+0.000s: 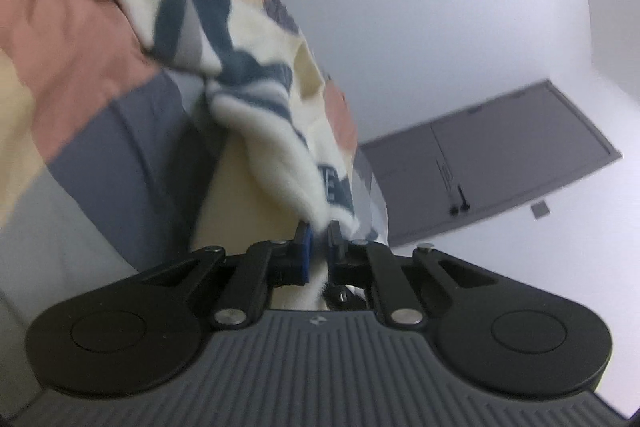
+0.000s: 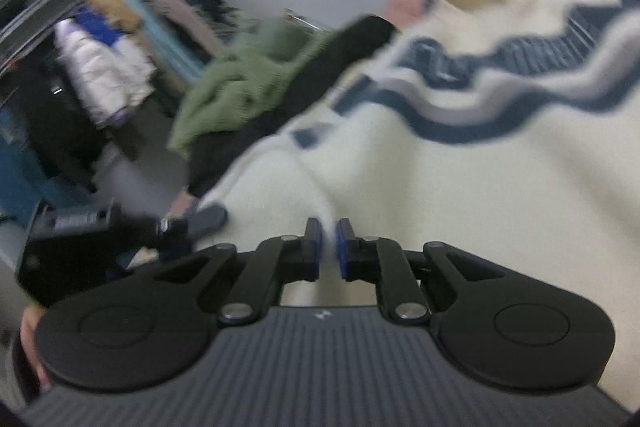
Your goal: Fold large clothes
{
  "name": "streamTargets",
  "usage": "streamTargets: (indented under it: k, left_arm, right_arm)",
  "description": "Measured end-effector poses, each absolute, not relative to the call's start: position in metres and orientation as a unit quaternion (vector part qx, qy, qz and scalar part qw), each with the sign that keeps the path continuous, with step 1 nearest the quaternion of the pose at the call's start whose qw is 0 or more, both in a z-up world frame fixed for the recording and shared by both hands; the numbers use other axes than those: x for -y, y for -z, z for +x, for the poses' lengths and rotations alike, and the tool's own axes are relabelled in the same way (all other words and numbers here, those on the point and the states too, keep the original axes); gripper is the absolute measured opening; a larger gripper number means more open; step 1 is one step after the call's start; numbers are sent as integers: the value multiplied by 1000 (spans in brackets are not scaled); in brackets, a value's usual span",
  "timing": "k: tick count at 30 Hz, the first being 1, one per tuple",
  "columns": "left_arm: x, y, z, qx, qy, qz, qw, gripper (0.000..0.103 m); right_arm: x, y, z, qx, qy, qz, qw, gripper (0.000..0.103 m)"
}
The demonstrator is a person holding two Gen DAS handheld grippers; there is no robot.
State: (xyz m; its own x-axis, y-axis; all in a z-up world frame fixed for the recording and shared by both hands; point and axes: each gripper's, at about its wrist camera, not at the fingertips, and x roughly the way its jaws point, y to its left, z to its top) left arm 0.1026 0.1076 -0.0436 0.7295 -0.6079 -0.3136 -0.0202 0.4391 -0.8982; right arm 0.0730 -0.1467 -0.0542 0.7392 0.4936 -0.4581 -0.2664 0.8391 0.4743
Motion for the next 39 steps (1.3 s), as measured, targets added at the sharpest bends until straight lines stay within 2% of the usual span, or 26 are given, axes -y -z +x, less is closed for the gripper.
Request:
streamTargets:
  k: [3, 7, 13, 19, 20, 22, 23, 24, 32, 39]
  left_arm:
    - [-125, 50, 99, -332, 129, -491, 795, 8]
    - [-131, 74, 103, -388, 35, -463, 797, 8]
    - [-139, 104, 108, -429, -15, -463, 776, 9]
    - [-137, 106, 118, -438, -16, -458, 773, 10]
    - [-138, 103, 117, -439, -13, -454, 775, 12]
    - [-135, 95, 114, -437, -15, -435, 787, 32]
    - [-134, 88, 113, -430, -20, -417, 800, 52]
    - [-132, 82, 112, -421, -23, -404, 812, 60]
    - [-106, 38, 108, -350, 15, -291, 890, 60]
    - [-55, 36, 138, -344, 90, -175, 918, 60]
  right_arm:
    - [129, 55, 71, -296, -222, 170, 914, 13]
    - [110, 72, 81, -344, -204, 119, 909, 13]
    - [92, 108, 100, -421, -177, 73, 887, 12]
    - [92, 110, 95, -421, -172, 65, 888, 13]
    - [94, 107, 92, -416, -172, 69, 890, 13]
    - [96, 101, 87, -402, -170, 68, 897, 13]
    - [97, 97, 83, -394, -164, 64, 902, 13]
    - [98, 92, 79, -385, -158, 58, 907, 13]
    - [122, 70, 68, -335, -56, 24, 940, 13]
    - [148, 85, 83, -364, 19, 36, 931, 13]
